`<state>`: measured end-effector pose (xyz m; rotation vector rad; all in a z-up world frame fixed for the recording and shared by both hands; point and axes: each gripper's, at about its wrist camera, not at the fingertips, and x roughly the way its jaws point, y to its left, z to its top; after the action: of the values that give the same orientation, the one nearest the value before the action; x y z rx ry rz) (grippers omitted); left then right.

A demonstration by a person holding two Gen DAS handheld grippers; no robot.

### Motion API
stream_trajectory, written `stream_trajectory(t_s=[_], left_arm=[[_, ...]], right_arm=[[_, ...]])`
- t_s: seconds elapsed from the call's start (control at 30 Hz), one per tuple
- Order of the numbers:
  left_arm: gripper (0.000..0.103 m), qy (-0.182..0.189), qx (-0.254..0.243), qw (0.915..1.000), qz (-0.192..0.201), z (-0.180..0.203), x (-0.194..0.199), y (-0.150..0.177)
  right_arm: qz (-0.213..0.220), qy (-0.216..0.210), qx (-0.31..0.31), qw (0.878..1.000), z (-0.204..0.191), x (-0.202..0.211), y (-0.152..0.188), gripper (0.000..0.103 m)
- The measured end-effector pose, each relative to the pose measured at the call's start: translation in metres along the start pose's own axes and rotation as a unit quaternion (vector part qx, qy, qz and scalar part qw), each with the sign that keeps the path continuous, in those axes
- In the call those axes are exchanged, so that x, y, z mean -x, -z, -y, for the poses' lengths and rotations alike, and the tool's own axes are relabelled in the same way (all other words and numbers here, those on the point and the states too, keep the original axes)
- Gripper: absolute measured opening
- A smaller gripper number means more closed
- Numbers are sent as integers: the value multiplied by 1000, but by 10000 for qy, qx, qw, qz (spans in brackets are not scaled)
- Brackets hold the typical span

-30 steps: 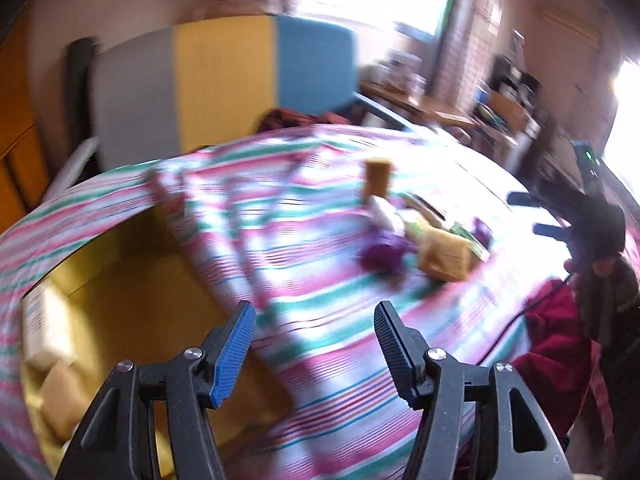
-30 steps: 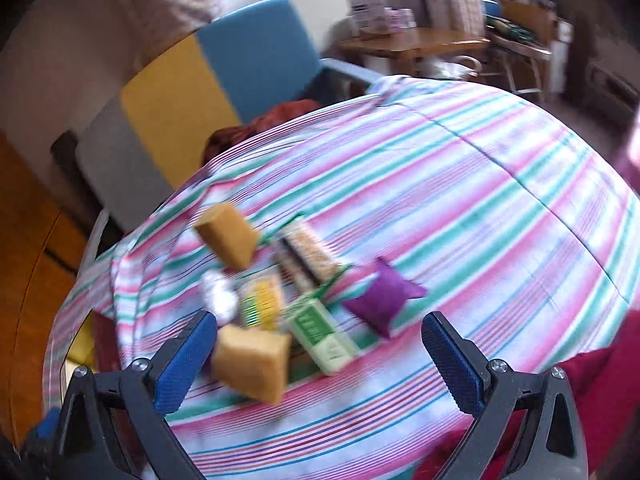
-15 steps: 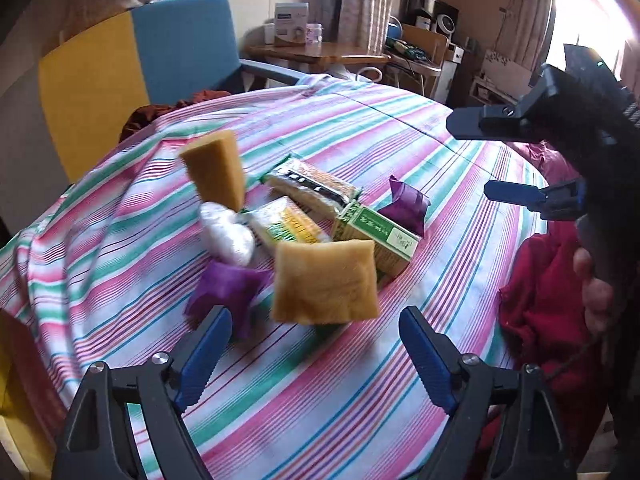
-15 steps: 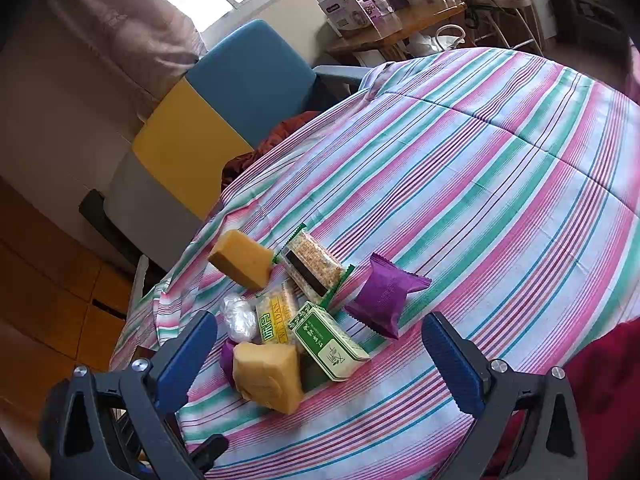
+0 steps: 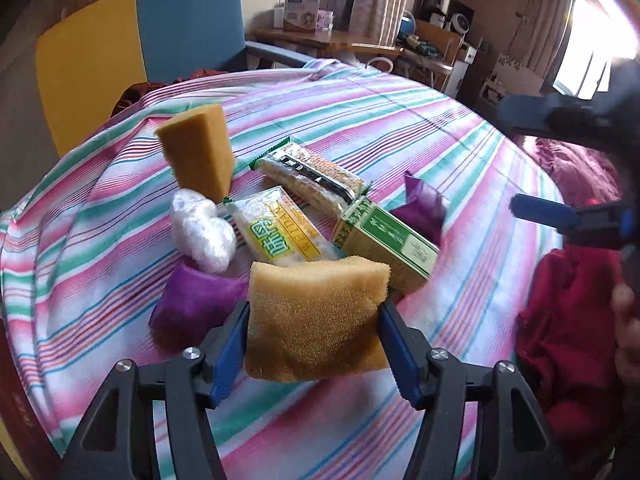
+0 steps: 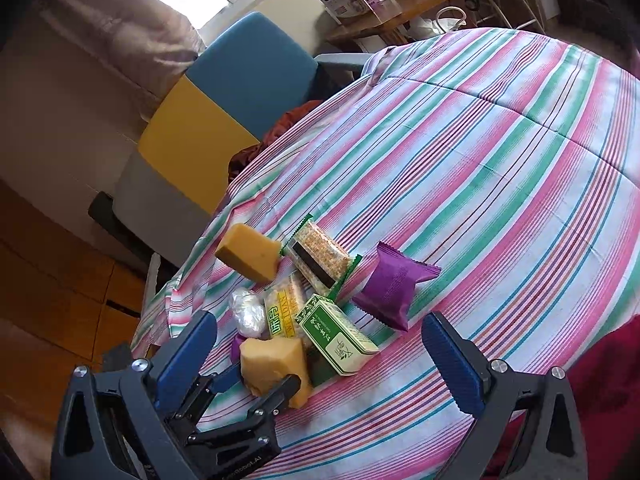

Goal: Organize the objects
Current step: 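Move both tools back toward the remaining pile of items, then carry a yellow sponge with the left tool while the right tool grasps a cracker packet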

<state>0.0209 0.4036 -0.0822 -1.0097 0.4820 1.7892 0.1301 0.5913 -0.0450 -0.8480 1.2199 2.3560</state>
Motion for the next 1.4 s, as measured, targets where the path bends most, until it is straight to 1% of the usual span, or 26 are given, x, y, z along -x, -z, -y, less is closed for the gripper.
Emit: stream_trajectory(t_s=[0.1,0.2,0.3,0.4,0.47,0.57,0.63,0.7,0.77,0.83,0.9,0.97,1.03,1.07,1.23,1.4], left_arm=[[63,4,110,9999,113,-8,24,21],[63,15,460,9989,95,-25,45,49],[63,-19,772,9970,20,-41,58,76],[62,-55,877,9961,-8,-47,62,93],[61,-4,918,9958,26,-49,64,99],[60,39,883,9961,69,-48,64,99],[60,100,938,9955,92,-50,63,100],[60,166,1003,9948,115,-53,63,101],[60,224,1059,9940,132,-56,62,102],[60,244,1059,9940,153,-57,62,102],[60,259,1056,9939,161,-57,62,103],[60,295,1095,9934,172,-59,61,103],[60,326,1127,9929,175,-61,60,103],[60,342,1144,9927,177,-61,60,103],[60,396,1193,9919,165,-64,58,103],[60,423,1248,9912,156,-65,55,103]], right_arm=[[-16,40,-38,10000,1,-1,0,103],[-34,86,-46,9999,2,-1,0,103],[-44,163,-40,9998,1,-2,0,103],[-75,263,-24,9996,1,-3,0,103],[-119,330,12,9994,0,-5,0,103],[-229,444,98,9987,-3,-10,1,103],[-384,533,174,9977,-5,-15,2,103],[-568,684,380,9953,-12,-21,4,103],[-728,873,646,9914,-21,-29,4,103],[-844,944,777,9889,-28,-37,2,103],[-932,1068,1071,9841,-41,-46,-3,99],[-990,1257,1405,9771,-54,-58,-12,89],[-1067,1427,1618,9706,-62,-74,-23,83],[-1120,1515,1698,9673,-65,-83,-29,82],[-1458,1917,1935,9511,-66,-135,-46,80],[-1805,2293,1988,9356,-51,-181,-50,79]])
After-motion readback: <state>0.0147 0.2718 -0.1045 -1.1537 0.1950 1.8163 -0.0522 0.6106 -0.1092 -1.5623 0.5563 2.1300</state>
